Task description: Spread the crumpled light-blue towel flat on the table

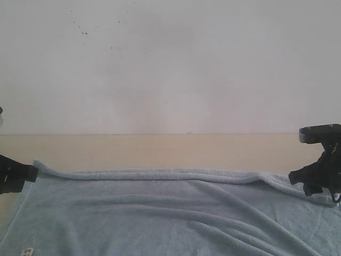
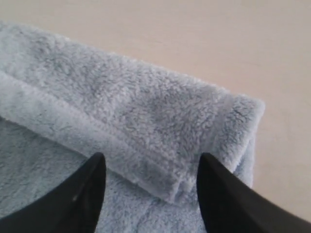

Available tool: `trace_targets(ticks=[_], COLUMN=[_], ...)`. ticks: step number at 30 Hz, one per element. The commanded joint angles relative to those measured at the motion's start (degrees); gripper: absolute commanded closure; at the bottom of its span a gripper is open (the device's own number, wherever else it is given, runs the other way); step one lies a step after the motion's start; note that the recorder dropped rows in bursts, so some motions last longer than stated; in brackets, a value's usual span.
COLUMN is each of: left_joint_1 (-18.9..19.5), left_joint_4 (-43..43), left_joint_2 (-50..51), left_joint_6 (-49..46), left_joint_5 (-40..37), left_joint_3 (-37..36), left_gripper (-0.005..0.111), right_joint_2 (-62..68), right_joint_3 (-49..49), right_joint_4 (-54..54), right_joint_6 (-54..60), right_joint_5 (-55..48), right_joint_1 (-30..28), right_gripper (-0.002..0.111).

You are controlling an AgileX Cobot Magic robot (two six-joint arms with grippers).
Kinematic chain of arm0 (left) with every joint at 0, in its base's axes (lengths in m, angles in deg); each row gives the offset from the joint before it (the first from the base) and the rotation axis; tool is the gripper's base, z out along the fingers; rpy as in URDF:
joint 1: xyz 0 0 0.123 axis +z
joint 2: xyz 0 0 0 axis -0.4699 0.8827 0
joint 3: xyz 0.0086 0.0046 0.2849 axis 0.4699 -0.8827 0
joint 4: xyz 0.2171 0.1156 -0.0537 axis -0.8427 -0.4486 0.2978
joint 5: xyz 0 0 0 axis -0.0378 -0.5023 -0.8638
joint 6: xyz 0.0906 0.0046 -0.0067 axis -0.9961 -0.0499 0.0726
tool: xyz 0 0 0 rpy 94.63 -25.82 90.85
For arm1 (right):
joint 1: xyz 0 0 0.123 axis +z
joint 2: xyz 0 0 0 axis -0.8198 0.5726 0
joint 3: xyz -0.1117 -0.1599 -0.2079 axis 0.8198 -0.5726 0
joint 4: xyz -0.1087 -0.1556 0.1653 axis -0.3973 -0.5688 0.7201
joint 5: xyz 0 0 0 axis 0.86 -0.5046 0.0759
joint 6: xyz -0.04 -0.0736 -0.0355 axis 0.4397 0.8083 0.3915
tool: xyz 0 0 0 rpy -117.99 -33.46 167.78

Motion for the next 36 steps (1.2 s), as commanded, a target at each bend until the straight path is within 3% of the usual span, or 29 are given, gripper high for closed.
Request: trace_targets(ticks=[1, 7, 12, 15, 20, 24, 25, 29, 33, 34, 36], left_joint_1=[-0.05, -0.05, -0.05, -0.05, -0.05, -0.05, -0.05, -0.05, -0.05, -0.05, -0.05], left_joint_4=[0.58, 1.01, 1.01, 1.01, 1.44, 1.44, 1.44, 1.44, 1.44, 1.44, 1.44], left_joint_2=[-0.51, -0.51, -0.51, -0.51, -0.51, -0.51, -0.51, -0.51, -0.51, -0.51, -0.51], left_joint_6=[-0.26, -0.69, -0.69, -0.69, -0.92, -0.92, -0.92, -0.92, -0.92, -0.92, -0.92], left_joint_5=[1.04, 0.93, 0.93, 0.93, 0.93, 0.93, 0.93, 0.93, 0.93, 0.93, 0.93], left_joint_3=[-0.19, -0.19, -0.19, -0.19, -0.19, -0.19, -0.19, -0.19, -0.19, -0.19, -0.19], left_gripper=[0.089, 0.089, 0.089, 0.089, 0.089, 0.089, 0.089, 0.089, 0.089, 0.089, 0.089], right_joint_2=[1.94, 4.77, 4.41, 2.65, 0.05, -0.12, -0.12, -0.12, -0.12, -0.12, -0.12], right_joint_3=[0.40, 0.40, 0.40, 0.40, 0.40, 0.40, 0.40, 0.40, 0.40, 0.40, 0.40], right_joint_4=[-0.59, -0.36, -0.36, -0.36, -0.36, -0.36, -0.36, -0.36, -0.36, -0.36, -0.61], right_joint_6=[0.15, 1.07, 1.20, 1.20, 1.35, 3.73, 3.73, 3.73, 3.73, 3.73, 3.83], right_joint_5=[1.03, 1.45, 2.09, 3.13, 2.57, 0.48, 0.61, 2.81, 4.07, 4.07, 3.92], right_joint_1=[-1.40, -1.54, -1.54, -1.54, -1.54, -1.54, -1.54, -1.54, -1.54, -1.54, -1.54], right_gripper=[0.054, 0.061, 0.094, 0.107, 0.106, 0.066, 0.065, 0.066, 0.101, 0.103, 0.095])
